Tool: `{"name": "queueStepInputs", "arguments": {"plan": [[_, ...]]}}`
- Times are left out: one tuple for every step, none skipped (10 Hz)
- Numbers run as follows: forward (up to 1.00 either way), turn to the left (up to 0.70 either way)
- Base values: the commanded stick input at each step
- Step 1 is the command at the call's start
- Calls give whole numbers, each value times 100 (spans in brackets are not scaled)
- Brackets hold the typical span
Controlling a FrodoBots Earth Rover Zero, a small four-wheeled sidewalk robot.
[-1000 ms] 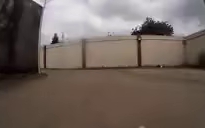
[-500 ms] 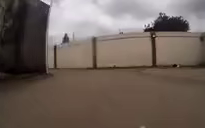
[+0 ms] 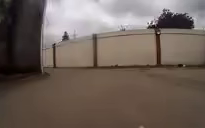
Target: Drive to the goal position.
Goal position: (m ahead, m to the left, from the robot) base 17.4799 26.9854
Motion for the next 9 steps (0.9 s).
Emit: {"name": "queueStepInputs", "arguments": {"plan": [[100, 0], [100, 0], [100, 8], [100, 24], [100, 27], [100, 27], [100, 27], [100, 0], [100, 0]]}}
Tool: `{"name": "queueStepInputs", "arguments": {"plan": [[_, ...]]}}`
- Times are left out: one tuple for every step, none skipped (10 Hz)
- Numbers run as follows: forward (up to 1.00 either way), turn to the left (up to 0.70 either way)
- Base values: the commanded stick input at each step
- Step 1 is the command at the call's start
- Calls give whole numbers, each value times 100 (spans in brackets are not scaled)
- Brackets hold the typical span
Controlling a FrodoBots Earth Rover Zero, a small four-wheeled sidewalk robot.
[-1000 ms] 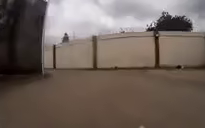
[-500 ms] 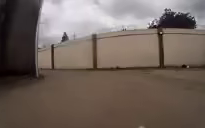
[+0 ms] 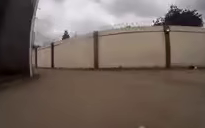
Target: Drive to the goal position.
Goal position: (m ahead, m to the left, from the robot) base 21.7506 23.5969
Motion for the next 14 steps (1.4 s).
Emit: {"name": "queueStepInputs", "arguments": {"plan": [[100, 0], [100, 0], [100, 0], [100, 0], [100, 0], [100, 0], [100, 0], [100, 27], [100, 27], [100, 11], [100, 0], [100, 0], [100, 0], [100, 0]]}}
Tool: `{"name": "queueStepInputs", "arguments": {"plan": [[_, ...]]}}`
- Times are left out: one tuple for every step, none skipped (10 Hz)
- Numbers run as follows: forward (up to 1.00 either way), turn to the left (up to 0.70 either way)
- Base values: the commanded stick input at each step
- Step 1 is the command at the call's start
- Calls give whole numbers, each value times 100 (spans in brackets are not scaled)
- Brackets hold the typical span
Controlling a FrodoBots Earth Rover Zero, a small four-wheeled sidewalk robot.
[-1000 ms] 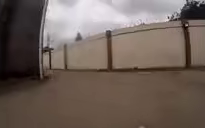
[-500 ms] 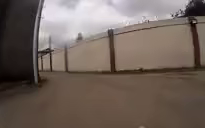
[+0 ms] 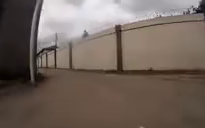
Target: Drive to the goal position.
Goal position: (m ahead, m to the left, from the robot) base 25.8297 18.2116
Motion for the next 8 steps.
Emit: {"name": "queueStepInputs", "arguments": {"plan": [[100, 13], [100, 27], [100, 27], [100, 27], [100, 27], [100, 27], [100, 27], [100, 27]]}}
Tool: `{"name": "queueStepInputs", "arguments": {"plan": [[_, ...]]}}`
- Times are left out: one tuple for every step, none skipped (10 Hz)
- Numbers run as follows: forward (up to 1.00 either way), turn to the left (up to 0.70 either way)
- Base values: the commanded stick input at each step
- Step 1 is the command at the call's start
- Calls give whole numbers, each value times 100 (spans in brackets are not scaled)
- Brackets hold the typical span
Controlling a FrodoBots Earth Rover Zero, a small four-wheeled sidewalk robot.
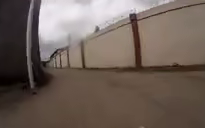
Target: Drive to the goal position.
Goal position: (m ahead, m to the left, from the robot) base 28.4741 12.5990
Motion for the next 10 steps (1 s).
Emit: {"name": "queueStepInputs", "arguments": {"plan": [[100, 0], [100, 0], [100, 0], [100, 0], [100, 0], [100, 0], [100, 13], [100, 25], [100, 8], [100, 0]]}}
